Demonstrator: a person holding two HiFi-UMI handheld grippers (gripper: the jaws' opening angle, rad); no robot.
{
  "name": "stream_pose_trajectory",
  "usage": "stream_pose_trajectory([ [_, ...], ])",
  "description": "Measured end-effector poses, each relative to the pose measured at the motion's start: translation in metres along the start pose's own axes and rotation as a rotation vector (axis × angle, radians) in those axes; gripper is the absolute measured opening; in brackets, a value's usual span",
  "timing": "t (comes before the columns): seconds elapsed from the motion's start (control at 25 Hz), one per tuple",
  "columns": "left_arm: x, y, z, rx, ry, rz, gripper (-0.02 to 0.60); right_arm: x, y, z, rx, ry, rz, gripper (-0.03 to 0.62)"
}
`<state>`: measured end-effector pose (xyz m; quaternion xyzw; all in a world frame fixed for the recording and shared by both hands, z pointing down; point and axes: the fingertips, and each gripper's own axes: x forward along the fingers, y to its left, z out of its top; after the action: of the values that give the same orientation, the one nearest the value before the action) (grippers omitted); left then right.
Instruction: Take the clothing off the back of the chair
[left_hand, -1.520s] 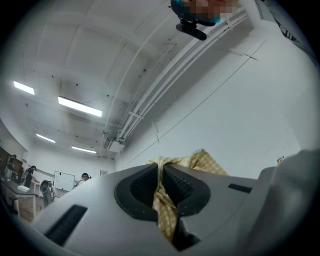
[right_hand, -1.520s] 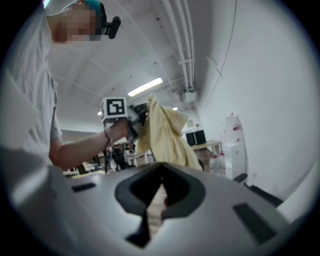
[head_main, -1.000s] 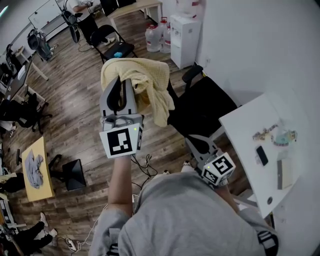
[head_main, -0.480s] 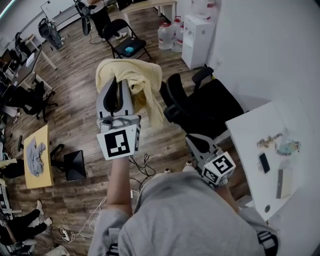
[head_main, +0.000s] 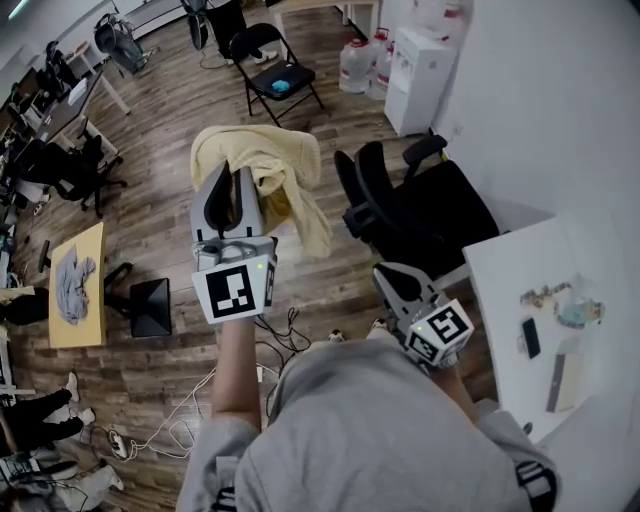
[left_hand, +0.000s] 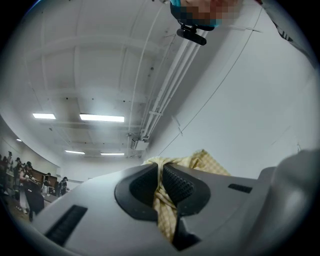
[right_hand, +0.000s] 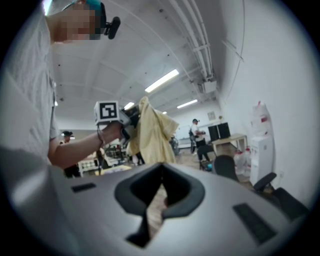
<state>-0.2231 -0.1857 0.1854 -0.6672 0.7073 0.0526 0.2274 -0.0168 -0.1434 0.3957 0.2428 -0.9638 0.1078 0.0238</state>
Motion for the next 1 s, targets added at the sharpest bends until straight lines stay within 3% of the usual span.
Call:
stream_pose_trajectory([
  [0.52,-0.058,0.051,-0.026,0.029,0.109,0.117,0.055,0.036,0.035,-0.007,-0.018,0.048,0.13,0.034],
  [1.0,-0.117,0.066,-0.055,0.023,0.198,0.145,0.055,0.059,0.065,-0.01,-0.025,0.076,0.209,0.034],
])
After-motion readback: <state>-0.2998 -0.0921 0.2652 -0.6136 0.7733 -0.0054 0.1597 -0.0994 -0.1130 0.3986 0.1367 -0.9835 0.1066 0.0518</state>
